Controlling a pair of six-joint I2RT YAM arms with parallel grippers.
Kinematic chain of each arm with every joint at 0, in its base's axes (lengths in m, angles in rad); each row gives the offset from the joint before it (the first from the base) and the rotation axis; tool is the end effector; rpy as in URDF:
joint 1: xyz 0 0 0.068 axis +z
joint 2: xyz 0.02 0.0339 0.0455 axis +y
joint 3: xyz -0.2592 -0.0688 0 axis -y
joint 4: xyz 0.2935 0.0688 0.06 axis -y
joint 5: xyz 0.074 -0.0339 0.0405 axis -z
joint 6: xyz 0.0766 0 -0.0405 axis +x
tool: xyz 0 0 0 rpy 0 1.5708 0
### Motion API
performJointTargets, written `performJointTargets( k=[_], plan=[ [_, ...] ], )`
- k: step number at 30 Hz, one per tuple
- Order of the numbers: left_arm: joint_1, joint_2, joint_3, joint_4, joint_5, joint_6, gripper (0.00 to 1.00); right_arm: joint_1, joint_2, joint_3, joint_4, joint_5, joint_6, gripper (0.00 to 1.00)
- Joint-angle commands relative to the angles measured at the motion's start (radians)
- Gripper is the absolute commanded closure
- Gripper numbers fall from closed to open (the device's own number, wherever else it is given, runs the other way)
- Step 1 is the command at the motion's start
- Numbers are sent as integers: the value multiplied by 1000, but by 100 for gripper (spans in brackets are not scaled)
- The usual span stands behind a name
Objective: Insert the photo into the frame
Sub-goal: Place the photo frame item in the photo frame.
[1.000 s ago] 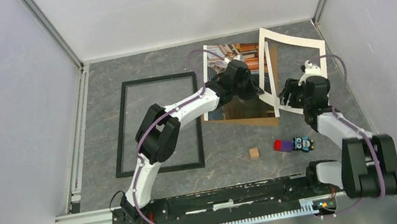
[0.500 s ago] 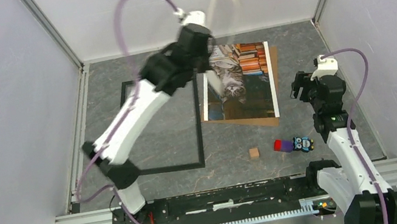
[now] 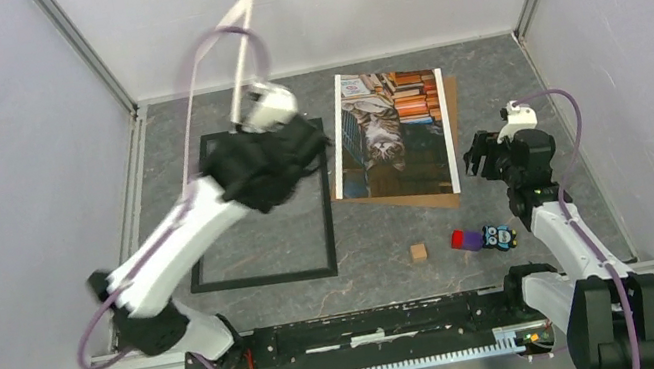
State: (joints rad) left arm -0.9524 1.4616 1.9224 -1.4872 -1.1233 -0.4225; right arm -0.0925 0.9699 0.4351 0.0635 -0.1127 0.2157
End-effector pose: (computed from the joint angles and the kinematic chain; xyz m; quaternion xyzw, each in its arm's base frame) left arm 0.2206 -0.1909 0.4638 0.0753 0.8243 0.2521 0.5014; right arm 0.2899 -0.0182 0.1612 0.1016 0.8457 0.0800 0.5177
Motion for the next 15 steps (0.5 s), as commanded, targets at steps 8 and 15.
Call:
performJointTargets(
  k=[8,15],
  plan=[
    [-212,228,-477,-32,184,-346,98,-3,33,-28,127,-60,34,24],
    [-280,292,-568,55,298,-395,98,-3,71,-38,160,-91,49,24]
  ],
)
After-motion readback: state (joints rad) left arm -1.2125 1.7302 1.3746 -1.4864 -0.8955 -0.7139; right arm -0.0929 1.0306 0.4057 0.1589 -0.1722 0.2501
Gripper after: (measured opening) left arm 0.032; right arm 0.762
